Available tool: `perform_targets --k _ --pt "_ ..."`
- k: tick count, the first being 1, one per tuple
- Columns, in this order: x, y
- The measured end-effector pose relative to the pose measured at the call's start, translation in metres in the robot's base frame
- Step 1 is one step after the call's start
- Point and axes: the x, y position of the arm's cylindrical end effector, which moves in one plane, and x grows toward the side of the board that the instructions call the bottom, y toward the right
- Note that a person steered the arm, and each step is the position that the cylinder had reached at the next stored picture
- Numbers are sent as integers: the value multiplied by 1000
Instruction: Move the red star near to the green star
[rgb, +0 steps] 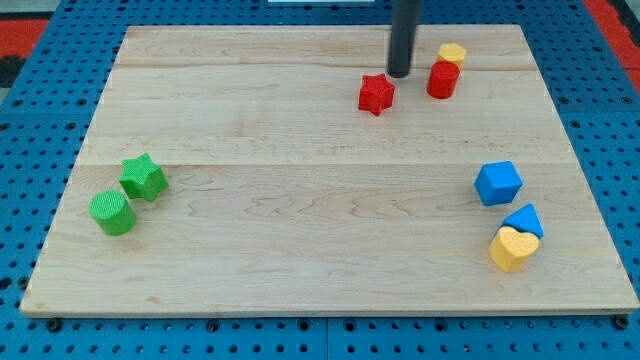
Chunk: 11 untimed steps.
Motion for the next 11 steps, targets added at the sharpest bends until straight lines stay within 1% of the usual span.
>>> perform_targets --k 1,2,3,5,6,7,8,9,10,11 --pt "9 -27" --pt "23 -77" --pt "24 -87" --pt "19 -32" --pt "59 -70" --pt "66 -140" --pt "83 -203" --pt "94 -226" --pt "75 -206" --pt "68 -186"
